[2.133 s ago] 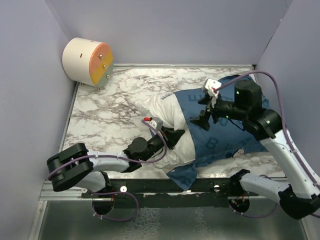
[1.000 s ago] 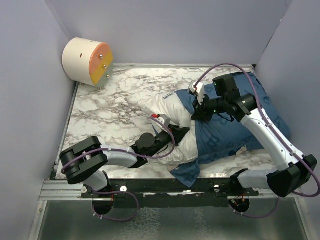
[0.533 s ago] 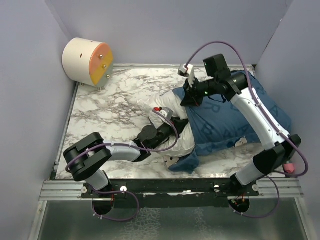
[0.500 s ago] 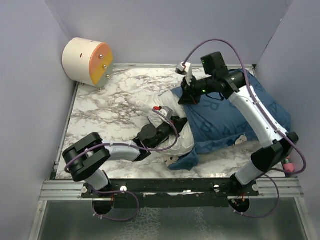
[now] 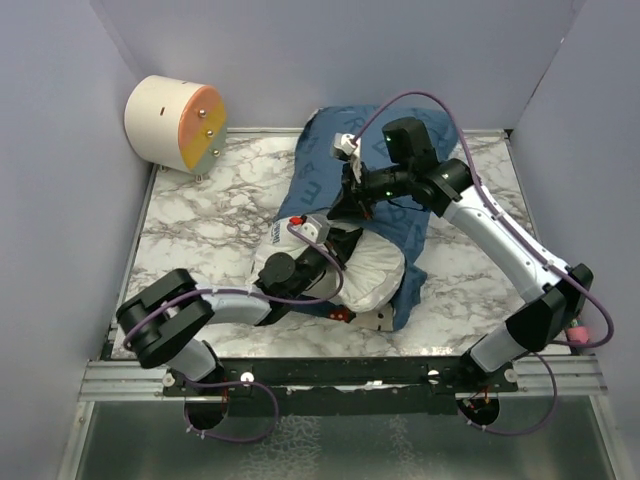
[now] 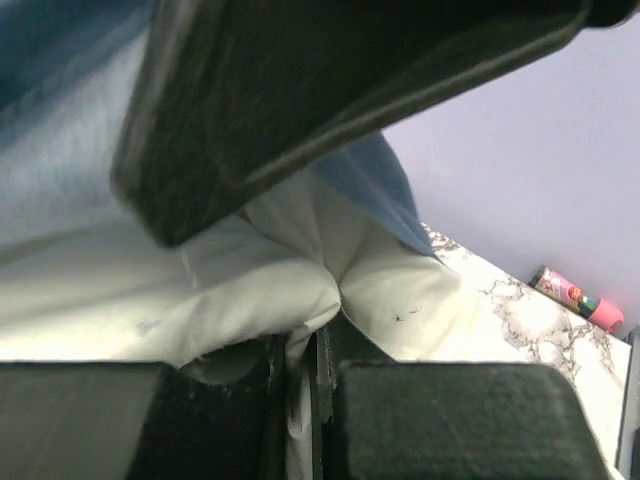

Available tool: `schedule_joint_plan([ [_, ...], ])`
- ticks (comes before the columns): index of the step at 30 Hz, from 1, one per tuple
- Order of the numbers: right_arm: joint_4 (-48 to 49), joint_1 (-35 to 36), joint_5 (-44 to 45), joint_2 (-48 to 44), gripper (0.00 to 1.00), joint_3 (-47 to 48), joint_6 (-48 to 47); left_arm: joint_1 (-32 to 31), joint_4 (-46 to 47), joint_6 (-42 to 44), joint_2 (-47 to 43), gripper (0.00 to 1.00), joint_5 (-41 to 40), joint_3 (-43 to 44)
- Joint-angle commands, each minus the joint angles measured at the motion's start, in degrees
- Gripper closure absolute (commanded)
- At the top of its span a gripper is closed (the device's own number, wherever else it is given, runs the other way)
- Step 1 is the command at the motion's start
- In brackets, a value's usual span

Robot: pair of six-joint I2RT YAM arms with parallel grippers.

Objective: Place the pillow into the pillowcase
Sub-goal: Stuff the pillow into the pillowcase.

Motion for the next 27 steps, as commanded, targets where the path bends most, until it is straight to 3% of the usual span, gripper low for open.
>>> schedule_joint_plan([
  [1,9.81,0.45,-6.80,-9.10,1.00,-9.47,5.91,4.15,13.56,2.19,8.58,1.00,2.66,1.36],
  [5,14.41,-1.66,2.66,-13.99,0.99,-23.98,0.77,4.86,26.58,-1.48,18.56,1.00,2.35,-2.70],
  [9,11.09,-1.66,-0.83,-18.97,0.95,-28.00,-7.27,4.91,31.45,-5.52,23.85,1.00,0.92,-5.91],
  [12,6.21,-1.71,-1.87,-20.50,0.68,-26.43,-11.86,4.22,31.52,-6.47,23.66,1.00,0.79,-7.05],
  [17,9.56,-2.65,11.22,-26.99,0.21,-26.83,-13.94,3.33,29.02,-6.51,20.90,1.00,-0.03,-8.33],
  [22,18.94,-3.33,24.30,-29.35,0.05,-37.86,-16.81,2.95,27.42,-8.24,20.09,1.00,1.63,-8.30],
  [27,34.40,-3.33,34.32,-29.61,0.00,-50.80,-19.93,2.17,26.15,-8.87,19.54,1.00,2.68,-7.66],
])
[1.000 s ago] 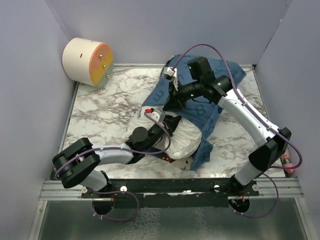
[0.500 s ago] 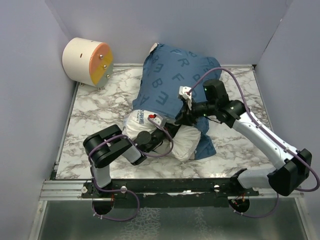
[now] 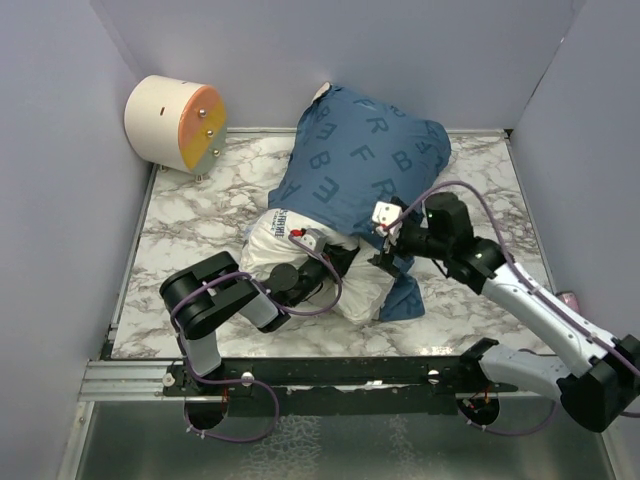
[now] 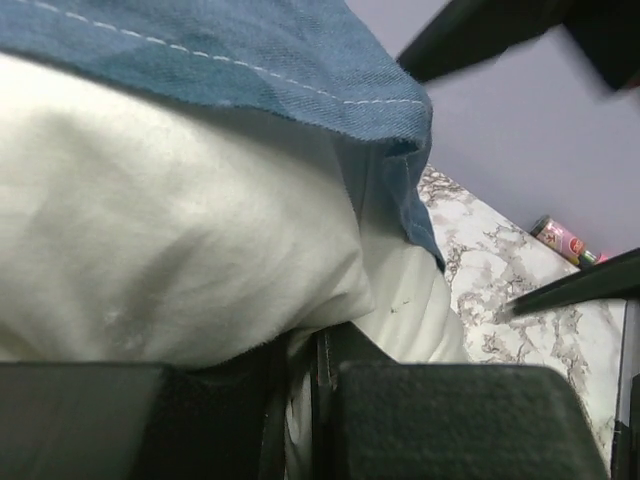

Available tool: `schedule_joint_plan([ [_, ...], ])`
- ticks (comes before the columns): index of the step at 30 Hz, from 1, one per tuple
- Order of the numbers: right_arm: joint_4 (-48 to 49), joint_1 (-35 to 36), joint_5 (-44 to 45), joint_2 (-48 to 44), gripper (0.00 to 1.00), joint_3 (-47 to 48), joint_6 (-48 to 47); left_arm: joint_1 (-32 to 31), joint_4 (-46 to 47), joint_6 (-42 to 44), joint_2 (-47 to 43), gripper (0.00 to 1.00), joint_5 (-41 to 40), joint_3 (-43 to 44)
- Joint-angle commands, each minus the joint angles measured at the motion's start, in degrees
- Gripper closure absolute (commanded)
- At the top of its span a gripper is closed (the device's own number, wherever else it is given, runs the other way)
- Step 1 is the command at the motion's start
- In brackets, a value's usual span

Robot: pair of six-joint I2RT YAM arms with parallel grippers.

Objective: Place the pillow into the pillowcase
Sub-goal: Stuff the pillow into the pillowcase.

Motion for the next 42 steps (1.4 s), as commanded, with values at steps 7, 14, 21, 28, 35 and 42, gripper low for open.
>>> schedule_joint_plan([
  [7,23.47,-0.23,25.30,5.81,0.05,-10.30,0.54,-0.94,3.92,-0.24,-0.84,1.00,-0.21,-1.51],
  [14,15.09,-0.23,15.91,2.36,0.75,-4.48,4.94,-0.94,1.39,0.83,-2.19,1.00,0.26,-0.91],
  [21,15.14,-0.47,21.85,5.04,0.64,-3.98,3.03,-0.96,0.34,0.92,-3.67,1.00,0.48,-1.07],
  [28,16.81,-2.08,25.69,7.46,0.21,-4.60,2.34,-0.95,-0.46,0.90,-4.00,1.00,1.24,-0.92],
  [35,5.10,-3.57,-2.45,10.19,0.85,-1.22,-1.75,-0.95,-2.14,1.97,-3.22,1.00,2.33,1.55],
  [42,-9.19,-3.50,-31.68,6.15,0.99,11.56,-5.00,1.80,-10.31,6.74,-4.17,1.00,7.29,9.40],
])
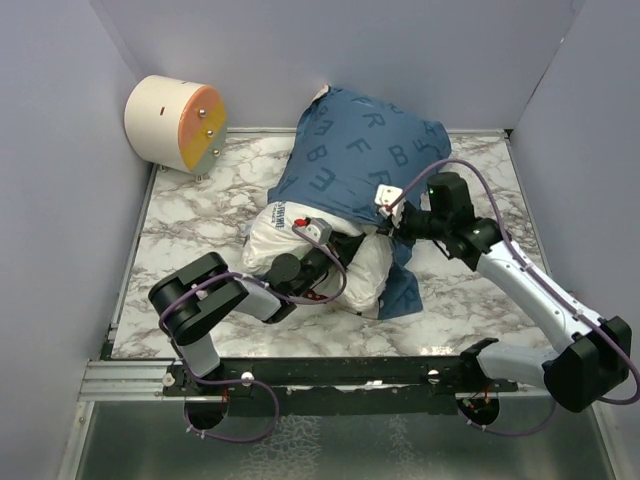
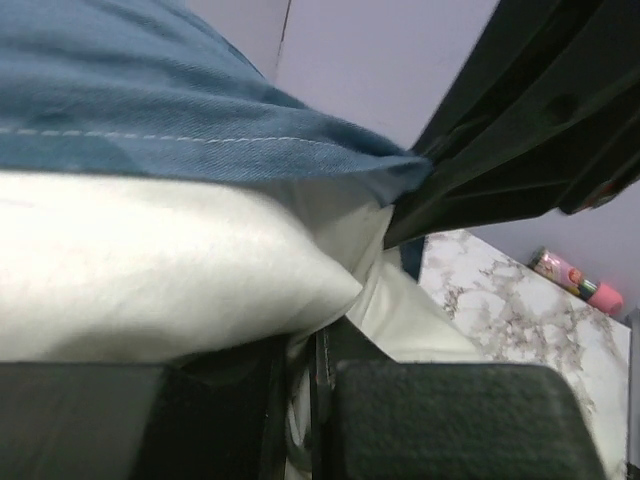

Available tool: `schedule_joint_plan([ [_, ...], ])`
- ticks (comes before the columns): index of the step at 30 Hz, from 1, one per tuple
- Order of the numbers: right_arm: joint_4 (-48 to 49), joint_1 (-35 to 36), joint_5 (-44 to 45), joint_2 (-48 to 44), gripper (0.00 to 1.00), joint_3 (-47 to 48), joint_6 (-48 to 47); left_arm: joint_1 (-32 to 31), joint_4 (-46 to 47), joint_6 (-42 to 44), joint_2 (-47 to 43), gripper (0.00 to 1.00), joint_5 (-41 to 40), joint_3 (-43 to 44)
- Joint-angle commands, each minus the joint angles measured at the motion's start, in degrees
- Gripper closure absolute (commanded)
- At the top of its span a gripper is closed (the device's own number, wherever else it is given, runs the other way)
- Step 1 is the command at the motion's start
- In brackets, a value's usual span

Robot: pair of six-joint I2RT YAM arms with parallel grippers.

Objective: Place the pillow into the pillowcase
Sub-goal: Stuff the pillow into the pillowcase.

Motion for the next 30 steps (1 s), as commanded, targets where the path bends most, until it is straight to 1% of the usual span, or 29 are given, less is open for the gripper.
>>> schedule_joint_plan([
  [1,-14.99,1.97,-33.95,-1.46,0.99,14.44,-2.63,2.37,-8.11,3.99,-2.47,1.00,6.08,6.57],
  [2,-17.80,2.47,-37.49,-0.96,0.99,17.87,-2.67,2.61,-9.51,4.87,-3.46,1.00,6.71,8.13],
  [4,-21.50,3.44,-42.80,-0.37,0.99,20.81,-2.36,2.67,-12.55,6.76,-5.15,1.00,7.86,11.19],
  [7,-22.21,3.62,-47.25,-0.26,0.99,19.91,-0.13,1.90,-14.08,7.25,-6.09,1.00,8.69,13.74],
  [9,-18.69,3.63,-46.97,-0.37,0.99,15.74,2.54,0.89,-14.08,6.91,-4.52,1.00,8.43,14.26],
  [11,-15.00,3.56,-43.80,-0.02,0.99,10.32,5.58,-0.07,-12.49,5.34,-0.55,1.00,8.80,14.15],
  [12,-15.56,3.55,-41.73,0.61,0.99,8.45,5.18,-0.62,-10.34,4.29,1.86,1.00,8.84,13.62],
  [13,-17.36,3.54,-40.15,1.56,0.99,7.21,3.26,-0.95,-9.02,3.12,4.02,1.00,8.75,13.00],
  [14,-21.32,3.54,-39.10,2.54,0.99,6.86,-0.29,-1.14,-6.56,1.97,5.72,1.00,8.68,12.17],
  [17,-35.04,3.25,-36.93,3.54,0.99,8.66,-14.25,-1.50,-1.69,-0.90,9.50,1.00,8.23,8.99],
  [18,-38.85,3.01,-36.67,2.78,0.98,9.62,-17.30,-1.55,-0.38,-1.61,10.06,0.99,7.98,7.70],
  [19,-42.01,2.87,-36.40,1.14,0.90,10.63,-19.30,-1.66,0.60,-2.37,10.25,0.94,7.77,6.26],
  [21,-43.84,2.77,-33.90,-2.31,0.72,12.49,-18.44,-1.85,1.68,-3.42,9.32,0.77,7.00,3.30],
  [24,-37.83,2.75,-28.66,-8.23,0.46,14.44,-10.21,-2.42,-0.60,-5.44,4.90,0.53,5.28,-0.86],
  [26,-34.13,2.75,-25.63,-10.42,0.36,16.67,-5.26,-2.47,-6.78,-6.66,0.37,0.43,5.79,-2.49],
  [27,-32.52,2.69,-24.12,-10.79,0.34,18.05,-2.85,-2.52,-11.28,-7.05,-2.76,0.41,6.50,-2.78],
  [30,-28.29,2.66,-17.94,-9.52,0.32,22.47,4.08,-2.54,-28.81,-7.43,-11.35,0.38,9.07,-2.07],
])
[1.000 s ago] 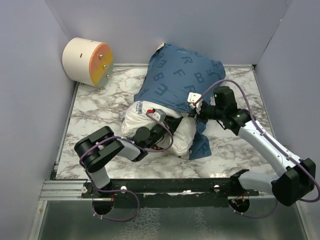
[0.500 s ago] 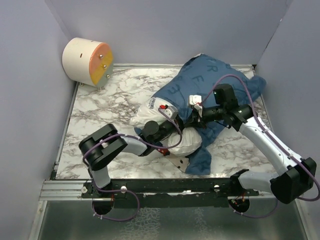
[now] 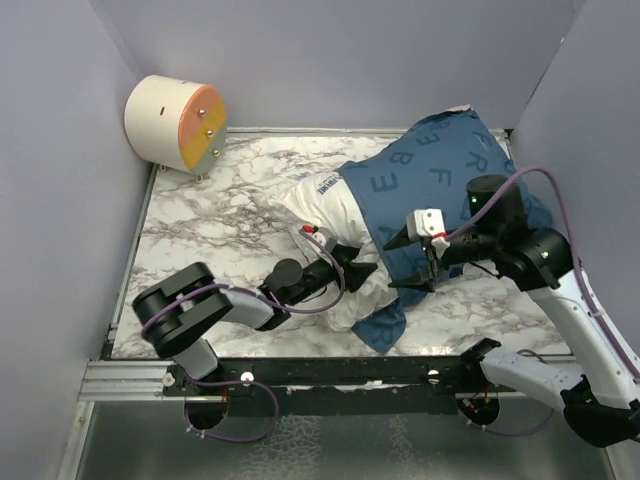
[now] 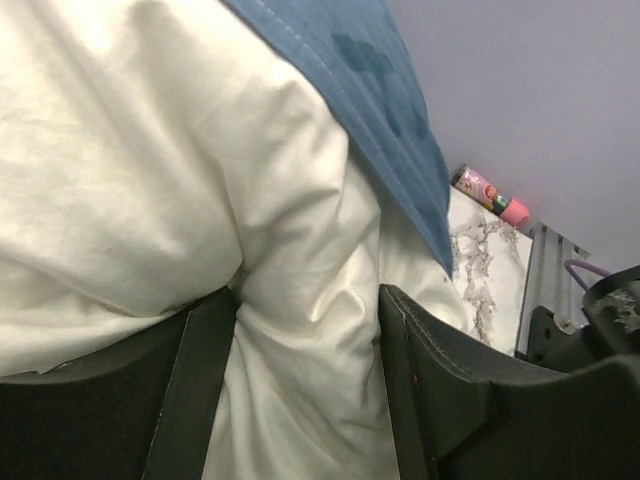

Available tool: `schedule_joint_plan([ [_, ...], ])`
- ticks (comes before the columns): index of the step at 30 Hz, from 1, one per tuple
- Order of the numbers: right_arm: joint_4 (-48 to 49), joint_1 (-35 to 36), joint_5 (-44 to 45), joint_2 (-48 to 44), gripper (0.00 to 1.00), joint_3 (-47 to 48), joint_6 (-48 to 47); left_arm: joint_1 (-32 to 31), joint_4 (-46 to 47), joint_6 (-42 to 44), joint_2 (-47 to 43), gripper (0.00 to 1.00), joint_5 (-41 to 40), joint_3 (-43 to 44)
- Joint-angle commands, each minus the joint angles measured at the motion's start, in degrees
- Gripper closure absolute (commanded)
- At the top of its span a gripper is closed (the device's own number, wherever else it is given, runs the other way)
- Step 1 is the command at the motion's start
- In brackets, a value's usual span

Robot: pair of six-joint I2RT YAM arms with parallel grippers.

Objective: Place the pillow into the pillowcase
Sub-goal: Stuff the pillow into the pillowcase.

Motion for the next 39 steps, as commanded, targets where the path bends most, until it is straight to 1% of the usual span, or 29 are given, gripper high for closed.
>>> schedule_joint_plan([
  [1,9.18,-0.15,11.59,1.84,0.32,6.07,13.97,-0.10,-27.07,-2.13,-11.44,0.38,2.63,0.48],
  [4,16.15,-0.15,22.36,4.93,0.33,5.90,19.16,-0.04,-38.81,-2.40,-17.91,0.37,3.86,0.89],
  [6,16.41,-0.18,26.69,9.26,0.34,8.25,19.91,0.01,-45.19,-2.47,-22.52,0.35,3.20,1.08],
  [10,14.63,-0.06,31.47,18.18,0.34,14.69,21.54,1.82,-58.22,-5.03,-31.90,0.19,-1.70,3.70],
  [11,15.22,0.13,33.13,19.69,0.34,15.77,22.29,3.08,-60.65,-6.32,-33.97,0.15,-1.71,4.61],
  [13,16.15,0.28,35.39,22.51,0.34,18.04,23.04,7.42,-63.68,-9.28,-36.94,0.13,1.19,6.65],
  [15,16.59,0.36,37.35,25.42,0.34,20.54,23.58,11.14,-66.55,-11.74,-37.87,0.12,4.38,9.86],
  [18,16.77,0.40,42.29,29.19,0.34,22.65,23.51,15.38,-71.21,-14.41,-36.13,0.10,5.39,14.49],
  [20,17.87,0.38,45.32,29.90,0.36,20.74,22.87,18.18,-71.33,-17.17,-34.32,0.04,6.24,15.38],
  [21,18.33,0.35,46.03,29.73,0.40,18.99,22.39,19.39,-69.79,-18.68,-33.14,0.02,6.82,15.24],
  [24,18.67,0.37,45.82,28.04,0.67,13.71,21.77,20.92,-65.01,-21.55,-29.19,0.01,7.36,14.91],
  [27,18.03,0.37,43.81,25.38,0.90,9.17,21.74,21.06,-59.93,-23.03,-23.93,0.01,7.26,15.25],
  [29,17.17,0.37,40.68,23.13,0.97,6.13,21.43,21.06,-56.04,-23.67,-19.69,0.01,7.96,15.47],
  [32,15.96,0.36,35.11,19.11,0.99,1.17,19.76,20.99,-49.24,-25.70,-15.66,0.01,9.69,14.64],
  [34,14.51,0.37,33.09,16.71,0.99,-1.88,18.95,20.82,-45.74,-26.45,-14.04,0.05,10.77,13.73],
  [35,13.66,0.37,32.52,15.70,0.99,-3.06,18.58,20.75,-44.89,-26.50,-13.39,0.10,11.15,13.25],
  [36,12.94,0.37,32.03,14.74,0.99,-4.56,18.17,20.55,-43.80,-26.44,-12.86,0.19,11.52,12.67],
  [38,12.74,0.37,31.31,12.52,0.99,-6.23,17.85,20.02,-41.39,-26.43,-11.56,0.50,12.93,11.23],
  [39,12.88,0.37,30.97,11.45,0.99,-6.18,17.92,19.65,-40.06,-26.42,-10.98,0.69,13.55,10.35],
])
